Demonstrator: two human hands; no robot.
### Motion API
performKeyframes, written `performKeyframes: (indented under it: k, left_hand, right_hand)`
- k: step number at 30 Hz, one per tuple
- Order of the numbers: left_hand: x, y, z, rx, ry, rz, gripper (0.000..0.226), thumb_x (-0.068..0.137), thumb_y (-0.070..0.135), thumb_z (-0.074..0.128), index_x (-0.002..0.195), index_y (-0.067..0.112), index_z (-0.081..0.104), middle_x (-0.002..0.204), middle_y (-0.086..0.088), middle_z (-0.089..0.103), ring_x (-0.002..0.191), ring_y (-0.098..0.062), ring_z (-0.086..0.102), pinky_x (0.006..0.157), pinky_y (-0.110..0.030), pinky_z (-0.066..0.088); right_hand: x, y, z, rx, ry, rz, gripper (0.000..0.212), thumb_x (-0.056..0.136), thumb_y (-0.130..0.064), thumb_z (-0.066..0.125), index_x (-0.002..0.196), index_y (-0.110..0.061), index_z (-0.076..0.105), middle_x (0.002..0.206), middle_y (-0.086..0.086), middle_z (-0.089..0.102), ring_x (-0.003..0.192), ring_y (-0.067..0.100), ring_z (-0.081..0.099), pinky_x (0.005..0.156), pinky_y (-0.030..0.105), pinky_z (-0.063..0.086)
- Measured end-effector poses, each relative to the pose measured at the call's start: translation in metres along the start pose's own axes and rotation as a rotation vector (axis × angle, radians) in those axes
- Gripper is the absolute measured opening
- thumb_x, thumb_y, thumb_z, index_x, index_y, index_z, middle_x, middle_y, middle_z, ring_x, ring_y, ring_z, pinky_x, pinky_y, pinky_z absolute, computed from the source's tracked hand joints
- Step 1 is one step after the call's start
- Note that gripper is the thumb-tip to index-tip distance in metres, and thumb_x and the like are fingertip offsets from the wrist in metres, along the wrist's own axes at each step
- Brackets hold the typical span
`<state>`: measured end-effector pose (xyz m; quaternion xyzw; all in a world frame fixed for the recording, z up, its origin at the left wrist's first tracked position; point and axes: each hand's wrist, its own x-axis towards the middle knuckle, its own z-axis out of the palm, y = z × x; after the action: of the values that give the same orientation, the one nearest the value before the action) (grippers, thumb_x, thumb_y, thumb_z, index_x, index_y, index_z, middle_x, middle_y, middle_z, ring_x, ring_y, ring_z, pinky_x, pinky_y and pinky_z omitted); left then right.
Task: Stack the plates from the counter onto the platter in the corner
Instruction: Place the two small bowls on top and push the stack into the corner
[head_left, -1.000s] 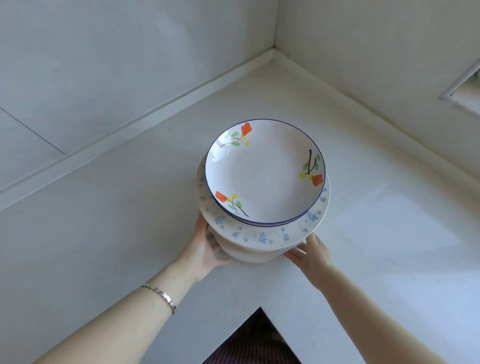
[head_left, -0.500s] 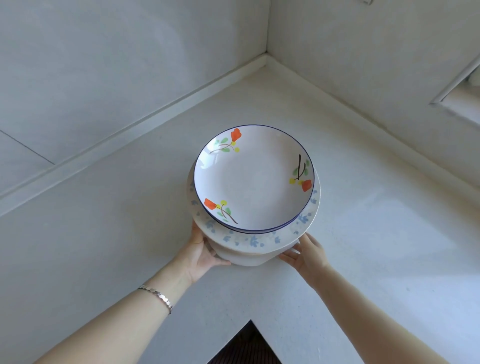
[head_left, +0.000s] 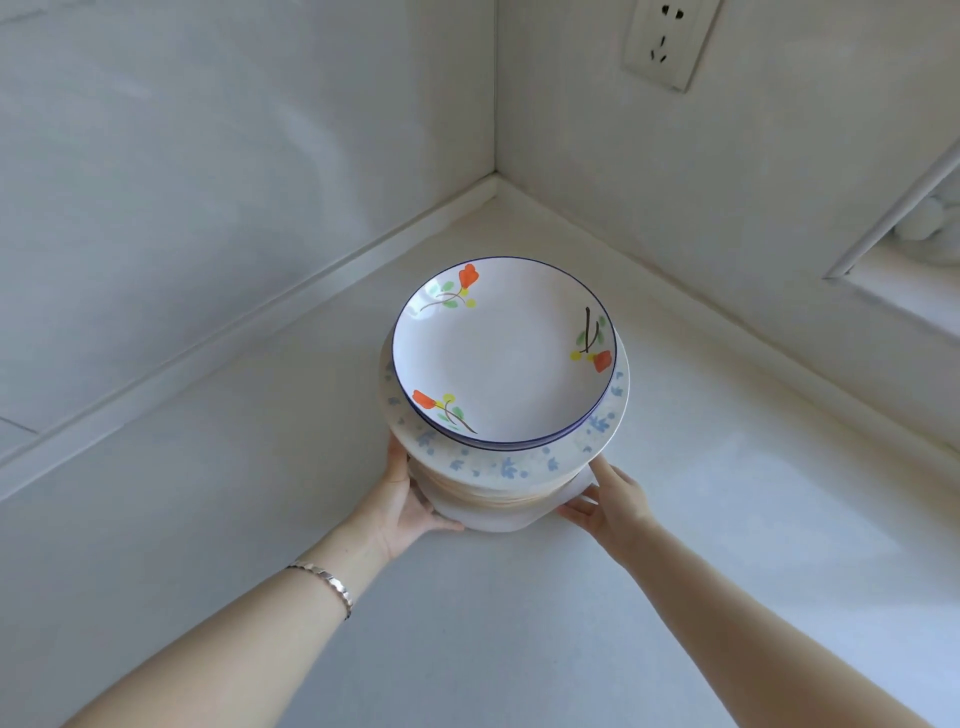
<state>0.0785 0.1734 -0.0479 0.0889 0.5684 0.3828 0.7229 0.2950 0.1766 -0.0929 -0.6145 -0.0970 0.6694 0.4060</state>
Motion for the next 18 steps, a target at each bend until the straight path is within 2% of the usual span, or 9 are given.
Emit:
performKeyframes:
  k: [2,5,6,9,13,16,18]
  left_hand:
    - [0.01,0.015,0.013,0.031,-0.009,0.01,0.055,0.086,0.069,0.017,0.091,0.029,0.054,0.116,0.0,0.052,0.135,-0.032,0.039,0.097,-0.067,0.031]
    - [0.027,0.037,0.028,0.048,-0.01,0.015,0.054,0.086,0.069,0.016,0.094,0.029,0.051,0.144,-0.006,0.043,0.137,-0.032,0.036,0.104,-0.069,0.024]
    - [0.034,0.044,0.032,0.054,-0.014,0.019,0.054,0.086,0.07,0.016,0.094,0.029,0.05,0.147,-0.007,0.04,0.137,-0.033,0.036,0.105,-0.069,0.024]
    - [0.053,0.065,0.043,0.077,-0.026,0.033,0.052,0.086,0.07,0.018,0.089,0.031,0.052,0.147,-0.007,0.041,0.136,-0.033,0.038,0.103,-0.069,0.026]
    - [0.083,0.093,0.052,0.079,-0.032,0.031,0.053,0.086,0.07,0.022,0.093,0.029,0.054,0.145,-0.007,0.043,0.135,-0.033,0.04,0.103,-0.07,0.028]
    - [0.105,0.113,0.06,0.079,-0.038,0.029,0.055,0.085,0.072,0.024,0.103,0.028,0.052,0.145,-0.006,0.043,0.136,-0.032,0.038,0.103,-0.071,0.027]
    - [0.117,0.123,0.067,0.078,-0.045,0.033,0.054,0.085,0.072,0.024,0.095,0.028,0.054,0.14,-0.006,0.047,0.135,-0.032,0.039,0.102,-0.07,0.029]
  right_hand:
    - [0.013,-0.015,0.003,0.005,0.004,-0.008,0.036,0.085,-0.038,0.062,0.1,-0.005,0.06,0.104,0.019,0.064,0.09,0.036,0.064,0.078,0.044,0.056]
    - [0.033,-0.036,0.012,0.007,0.008,-0.027,0.04,0.085,-0.039,0.062,0.101,-0.003,0.06,0.1,0.017,0.065,0.089,0.035,0.063,0.078,0.044,0.056]
    - [0.039,-0.043,0.016,0.012,0.009,-0.033,0.04,0.085,-0.039,0.062,0.102,-0.003,0.059,0.098,0.016,0.065,0.089,0.034,0.063,0.077,0.043,0.056]
    - [0.058,-0.062,0.025,0.024,0.009,-0.046,0.037,0.088,-0.038,0.059,0.1,-0.003,0.06,0.093,0.014,0.065,0.088,0.033,0.062,0.076,0.043,0.055]
    - [0.084,-0.085,0.039,0.024,0.02,-0.067,0.031,0.089,-0.034,0.059,0.094,-0.004,0.059,0.088,0.013,0.064,0.085,0.032,0.062,0.081,0.045,0.054]
    - [0.104,-0.103,0.051,0.033,0.037,-0.084,0.026,0.089,-0.032,0.059,0.088,-0.006,0.058,0.084,0.013,0.063,0.079,0.03,0.061,0.076,0.044,0.054]
    - [0.117,-0.115,0.058,0.036,0.036,-0.092,0.025,0.089,-0.031,0.058,0.086,-0.006,0.057,0.084,0.013,0.062,0.078,0.03,0.061,0.073,0.043,0.054]
